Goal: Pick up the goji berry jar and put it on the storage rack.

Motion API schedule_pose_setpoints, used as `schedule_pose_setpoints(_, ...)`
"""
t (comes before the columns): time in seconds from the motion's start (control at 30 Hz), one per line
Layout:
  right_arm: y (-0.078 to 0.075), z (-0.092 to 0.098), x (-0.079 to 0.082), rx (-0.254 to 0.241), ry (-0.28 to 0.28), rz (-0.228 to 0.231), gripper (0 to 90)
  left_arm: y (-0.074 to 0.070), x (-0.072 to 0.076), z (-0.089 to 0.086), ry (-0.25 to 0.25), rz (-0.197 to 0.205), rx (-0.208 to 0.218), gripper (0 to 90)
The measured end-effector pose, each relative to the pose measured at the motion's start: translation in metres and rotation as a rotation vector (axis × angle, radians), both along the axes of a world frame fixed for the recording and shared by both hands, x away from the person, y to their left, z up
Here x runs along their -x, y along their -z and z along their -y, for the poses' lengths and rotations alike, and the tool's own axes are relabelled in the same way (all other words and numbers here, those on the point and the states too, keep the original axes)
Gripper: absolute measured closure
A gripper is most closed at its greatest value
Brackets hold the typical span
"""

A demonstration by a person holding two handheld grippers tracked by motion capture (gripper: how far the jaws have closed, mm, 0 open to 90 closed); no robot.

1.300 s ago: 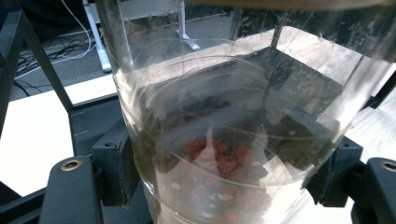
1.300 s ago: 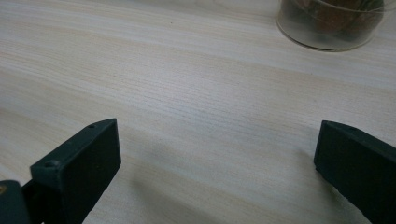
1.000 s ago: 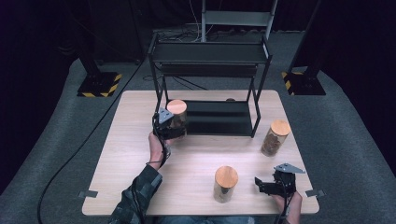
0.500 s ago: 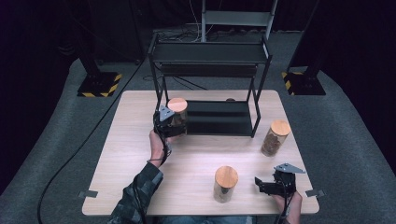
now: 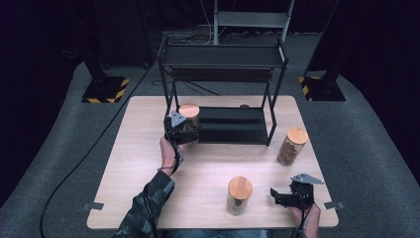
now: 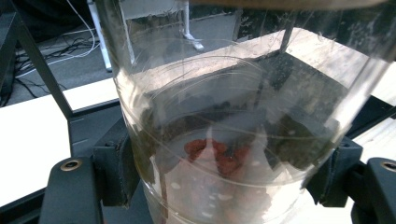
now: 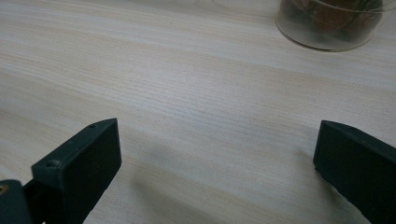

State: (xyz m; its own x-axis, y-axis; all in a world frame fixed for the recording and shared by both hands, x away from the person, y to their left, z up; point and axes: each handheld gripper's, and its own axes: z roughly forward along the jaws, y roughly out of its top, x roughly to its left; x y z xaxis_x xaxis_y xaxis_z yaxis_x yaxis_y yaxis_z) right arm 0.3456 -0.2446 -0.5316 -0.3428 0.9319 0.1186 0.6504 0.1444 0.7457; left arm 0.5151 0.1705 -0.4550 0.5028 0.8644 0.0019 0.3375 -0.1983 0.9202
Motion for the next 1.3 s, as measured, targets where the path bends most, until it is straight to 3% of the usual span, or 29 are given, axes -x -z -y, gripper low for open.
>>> schedule_pose_setpoints(0.6,0.000,0.000,0.000,-0.001,-0.003,0.000,0.0,0.007,-0.015,0.014,-0.044,0.011,-0.002,24.7)
schedule_pose_setpoints(1.3,0.000,0.000,0.000,0.000,-0.001,0.000,0.0,0.019,-0.035,0.018,-0.080,-0.007,-0.025,24.8)
